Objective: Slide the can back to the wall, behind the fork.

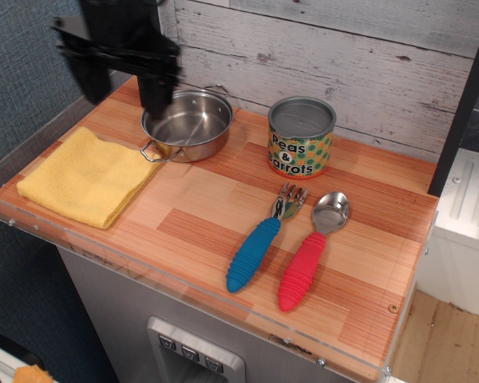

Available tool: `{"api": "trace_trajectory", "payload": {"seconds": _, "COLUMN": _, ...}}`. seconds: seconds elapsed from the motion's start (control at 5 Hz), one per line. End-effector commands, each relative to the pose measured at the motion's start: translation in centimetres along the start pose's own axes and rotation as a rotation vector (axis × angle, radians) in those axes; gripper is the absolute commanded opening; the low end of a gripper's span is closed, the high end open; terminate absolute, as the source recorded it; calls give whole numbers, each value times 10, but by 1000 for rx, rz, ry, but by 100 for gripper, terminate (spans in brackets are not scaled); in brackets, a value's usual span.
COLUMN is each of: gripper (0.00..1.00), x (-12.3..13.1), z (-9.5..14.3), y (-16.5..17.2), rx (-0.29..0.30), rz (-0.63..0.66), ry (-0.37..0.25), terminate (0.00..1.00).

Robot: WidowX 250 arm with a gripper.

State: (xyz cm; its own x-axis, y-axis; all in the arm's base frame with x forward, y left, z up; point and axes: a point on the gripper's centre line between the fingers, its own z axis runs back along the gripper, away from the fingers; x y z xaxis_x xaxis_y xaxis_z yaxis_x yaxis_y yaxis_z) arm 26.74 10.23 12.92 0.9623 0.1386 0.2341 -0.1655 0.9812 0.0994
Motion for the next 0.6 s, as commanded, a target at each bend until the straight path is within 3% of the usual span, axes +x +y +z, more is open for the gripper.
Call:
{"api": "trace_trajectory", "payload": {"seconds": 0.0, "gripper": 100, "x": 4, "z": 6, "y": 42, "rx": 72, "rz": 176, "ry": -42, "terminate": 0}}
{"api": "trace_trajectory", "payload": {"seconds": 0.2, "gripper": 100, "x": 4, "z": 6, "y": 42, "rx": 72, "rz": 176, "ry": -42, "terminate": 0}}
{"api": "trace_trajectory", "payload": {"seconds": 0.4, "gripper": 100, "x": 4, "z": 6, "y": 42, "rx": 72, "rz": 176, "ry": -42, "terminate": 100}}
